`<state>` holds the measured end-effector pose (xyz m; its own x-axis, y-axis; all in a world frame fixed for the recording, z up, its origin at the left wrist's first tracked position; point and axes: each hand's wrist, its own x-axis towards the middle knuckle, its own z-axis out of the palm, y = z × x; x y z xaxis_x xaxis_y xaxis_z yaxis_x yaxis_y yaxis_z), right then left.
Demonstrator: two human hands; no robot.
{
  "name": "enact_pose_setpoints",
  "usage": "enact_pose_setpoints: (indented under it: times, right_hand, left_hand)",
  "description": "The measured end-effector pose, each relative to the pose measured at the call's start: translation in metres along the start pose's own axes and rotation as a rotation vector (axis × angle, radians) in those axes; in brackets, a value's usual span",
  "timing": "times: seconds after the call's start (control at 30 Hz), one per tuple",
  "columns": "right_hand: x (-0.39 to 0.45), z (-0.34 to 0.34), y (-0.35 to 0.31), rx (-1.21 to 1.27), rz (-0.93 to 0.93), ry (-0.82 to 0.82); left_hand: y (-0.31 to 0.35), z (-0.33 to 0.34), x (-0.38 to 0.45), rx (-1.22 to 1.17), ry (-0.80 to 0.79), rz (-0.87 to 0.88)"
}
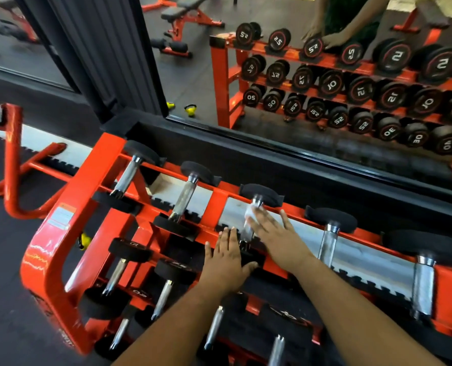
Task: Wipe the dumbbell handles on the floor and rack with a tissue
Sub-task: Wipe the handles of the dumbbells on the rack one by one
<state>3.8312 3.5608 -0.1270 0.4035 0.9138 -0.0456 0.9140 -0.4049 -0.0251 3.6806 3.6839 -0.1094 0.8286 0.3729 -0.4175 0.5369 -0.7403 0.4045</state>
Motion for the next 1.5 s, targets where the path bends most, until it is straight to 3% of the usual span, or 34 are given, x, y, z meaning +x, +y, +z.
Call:
enact_pose_setpoints:
  times: [0.1, 0.2, 0.27, 0.57, 0.7, 0.8, 0.87, 1.07, 1.17, 1.3, 1.5]
  right_hand:
    - [0.010, 0.001, -0.018, 0.349, 0.140, -0.009]
    - [-0.005, 0.006, -0.042, 0.809, 0.221, 0.063]
    - [-0.016, 0.009, -0.057, 0.983, 0.342, 0.113]
    - [0.027, -0.017, -0.070, 1.587, 0.966, 0.260]
    - [0.022, -0.007, -0.059, 1.706, 0.937, 0.028]
    - [0.043, -0.015, -0.037, 1.874, 1.009, 0.104]
    - [0.058, -0.017, -0.033, 1.871, 1.042, 0.126]
    - [0.034, 0.004, -0.042, 1.605, 0.940, -0.050]
    - [0.023, 0.002, -0.045, 1.515, 0.873, 0.013]
    - [0.001, -0.004, -0.051, 1.414, 0.916, 0.122]
    - [-0.043, -0.042, -0.069, 1.570, 1.043, 0.405]
  left_hand:
    - [0.000, -0.001, 0.000, 0.000, -0.005, -0.007]
    - [-0.001, 0.000, 0.000, 0.010, -0.001, -0.008]
    - [-0.001, 0.000, -0.001, 0.016, 0.000, -0.002]
    - [-0.003, 0.000, 0.001, 0.003, -0.010, 0.009]
    - [-0.003, 0.000, 0.001, -0.015, 0.000, 0.007]
    - [-0.002, 0.001, 0.002, -0.002, -0.004, 0.010]
    - [-0.002, 0.000, 0.001, -0.002, 0.001, 0.011]
    - [-0.006, 0.004, 0.002, -0.024, 0.014, 0.029]
    - [-0.007, 0.004, 0.002, -0.013, 0.005, 0.027]
    - [-0.006, -0.001, 0.001, -0.006, -0.020, 0.038]
    - [-0.009, -0.006, -0.010, -0.064, 0.013, 0.088]
